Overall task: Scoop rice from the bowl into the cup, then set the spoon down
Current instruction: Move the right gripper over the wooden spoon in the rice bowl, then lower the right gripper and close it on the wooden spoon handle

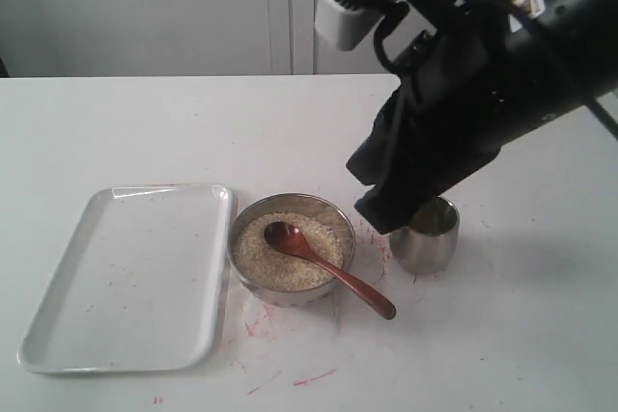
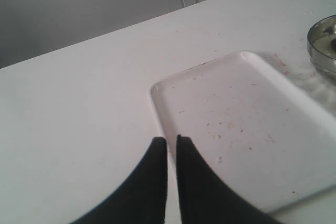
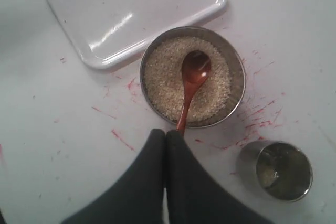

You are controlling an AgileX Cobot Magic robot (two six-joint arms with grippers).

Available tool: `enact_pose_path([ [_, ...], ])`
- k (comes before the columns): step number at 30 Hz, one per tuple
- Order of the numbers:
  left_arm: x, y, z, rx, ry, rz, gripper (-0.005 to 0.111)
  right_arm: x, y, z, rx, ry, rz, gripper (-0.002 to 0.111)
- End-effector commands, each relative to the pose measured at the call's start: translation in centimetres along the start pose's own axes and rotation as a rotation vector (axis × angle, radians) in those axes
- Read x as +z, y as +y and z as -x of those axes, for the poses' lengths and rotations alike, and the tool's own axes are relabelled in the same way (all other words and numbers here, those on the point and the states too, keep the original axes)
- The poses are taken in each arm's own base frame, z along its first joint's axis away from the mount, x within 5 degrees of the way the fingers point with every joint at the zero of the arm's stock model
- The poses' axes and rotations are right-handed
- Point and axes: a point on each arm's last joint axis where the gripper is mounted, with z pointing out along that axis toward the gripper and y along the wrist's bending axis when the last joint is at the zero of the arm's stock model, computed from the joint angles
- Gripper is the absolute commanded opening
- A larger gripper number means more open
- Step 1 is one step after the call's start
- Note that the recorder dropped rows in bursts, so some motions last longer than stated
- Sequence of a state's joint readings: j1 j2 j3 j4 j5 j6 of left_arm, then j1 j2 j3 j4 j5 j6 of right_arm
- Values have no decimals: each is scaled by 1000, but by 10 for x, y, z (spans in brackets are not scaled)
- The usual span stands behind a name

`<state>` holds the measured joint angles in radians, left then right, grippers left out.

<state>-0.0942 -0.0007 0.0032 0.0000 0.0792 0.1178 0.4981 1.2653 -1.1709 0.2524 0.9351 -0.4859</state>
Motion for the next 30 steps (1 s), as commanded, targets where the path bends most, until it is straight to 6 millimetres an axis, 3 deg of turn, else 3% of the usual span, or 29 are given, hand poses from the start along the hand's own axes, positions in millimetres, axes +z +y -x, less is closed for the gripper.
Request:
enact_pose_path([
  [1,0,0,1,-5,-5,2,14,13,-4,7,27,25,15,0],
  [20,0,0,1,-5,-5,2,14,67,-13,3,140,234,95,1],
  [25,0,0,1,-5,-5,2,14,83,-13,-5,151,342,139,17],
  [30,0,0,1,-5,-5,2,14,100,-13,-14,159,453,177,52],
])
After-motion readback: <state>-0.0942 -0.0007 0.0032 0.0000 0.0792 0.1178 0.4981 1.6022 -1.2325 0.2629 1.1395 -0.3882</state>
